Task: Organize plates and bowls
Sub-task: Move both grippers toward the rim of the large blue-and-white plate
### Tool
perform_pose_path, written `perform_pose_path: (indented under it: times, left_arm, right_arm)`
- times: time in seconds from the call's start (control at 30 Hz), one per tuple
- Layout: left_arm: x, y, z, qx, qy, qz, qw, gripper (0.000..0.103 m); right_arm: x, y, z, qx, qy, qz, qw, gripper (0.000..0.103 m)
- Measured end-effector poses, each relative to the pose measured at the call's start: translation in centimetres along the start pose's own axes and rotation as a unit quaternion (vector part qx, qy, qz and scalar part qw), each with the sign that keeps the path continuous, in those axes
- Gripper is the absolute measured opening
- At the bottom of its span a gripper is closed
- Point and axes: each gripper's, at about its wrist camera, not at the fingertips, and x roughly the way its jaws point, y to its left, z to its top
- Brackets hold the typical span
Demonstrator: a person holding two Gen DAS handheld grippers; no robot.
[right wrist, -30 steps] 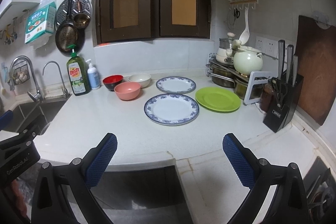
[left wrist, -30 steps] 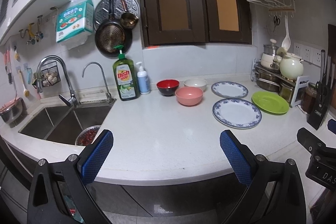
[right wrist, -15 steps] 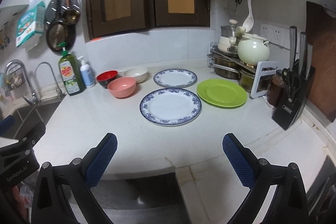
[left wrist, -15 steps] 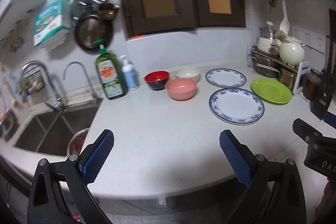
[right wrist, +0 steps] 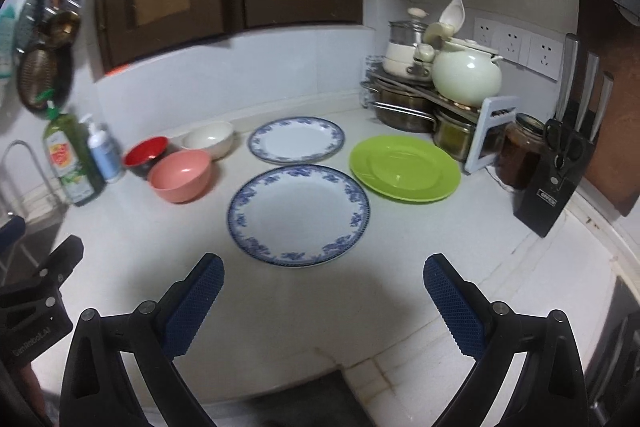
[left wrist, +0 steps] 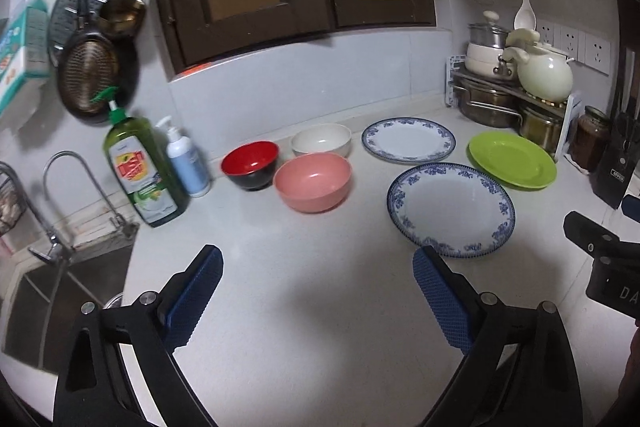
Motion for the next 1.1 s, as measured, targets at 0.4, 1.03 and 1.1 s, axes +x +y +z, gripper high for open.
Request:
perform_pose_path:
  times: [0.4,1.03,1.1]
  left_arm:
    - [8.3,-2.9,3.6,0.009,0.029,-0.007,0.9995,0.092]
    - [22.0,-8.4,4.3,0.048,0.141,-0.045,0.9878,0.075]
    - [23.1,-8.7,4.0,0.047,0.151,-0.05,0.9861,0.073]
  right_arm:
    - [8.2,-0.8,3.3,-0.002,0.039,-0.006,0.999,0.096]
    - [21.1,-3.7,4.2,0.032,0.125,-0.015,0.992,0.08]
    - [22.1,-3.9,4.1,0.032,0.132,-0.015,0.991,0.078]
